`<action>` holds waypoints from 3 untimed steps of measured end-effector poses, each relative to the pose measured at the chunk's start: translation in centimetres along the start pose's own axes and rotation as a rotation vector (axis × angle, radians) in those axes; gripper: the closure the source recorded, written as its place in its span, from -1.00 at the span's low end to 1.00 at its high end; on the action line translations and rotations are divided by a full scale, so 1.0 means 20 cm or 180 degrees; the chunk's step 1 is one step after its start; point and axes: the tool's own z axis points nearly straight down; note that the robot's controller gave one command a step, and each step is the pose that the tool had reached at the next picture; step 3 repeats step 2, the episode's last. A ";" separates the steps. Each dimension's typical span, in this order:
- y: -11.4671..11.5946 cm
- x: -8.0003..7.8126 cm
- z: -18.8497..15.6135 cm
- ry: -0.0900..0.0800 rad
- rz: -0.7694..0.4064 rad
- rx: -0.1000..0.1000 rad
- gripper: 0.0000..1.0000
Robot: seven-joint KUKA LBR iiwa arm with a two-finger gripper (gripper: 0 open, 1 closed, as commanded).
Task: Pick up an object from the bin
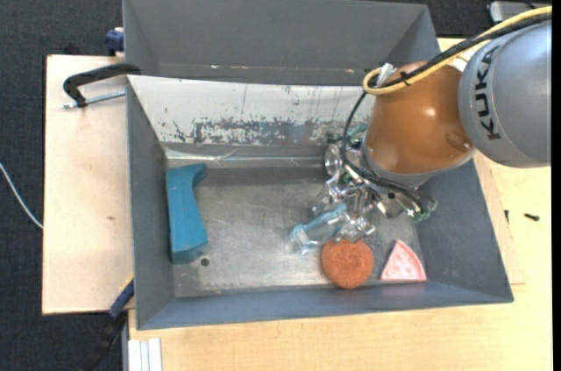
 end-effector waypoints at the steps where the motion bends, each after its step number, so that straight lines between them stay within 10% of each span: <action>1: 0.00 0.00 -0.01 -0.0006 -0.0007 0.0004 1.00; 2: -0.03 0.06 -0.45 -0.0023 -0.0891 0.0017 1.00; 3: -0.03 0.06 -0.45 -0.0023 -0.0891 0.0017 1.00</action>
Offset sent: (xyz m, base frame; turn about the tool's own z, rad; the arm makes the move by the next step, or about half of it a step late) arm -0.0088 -0.0116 0.0894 -0.2822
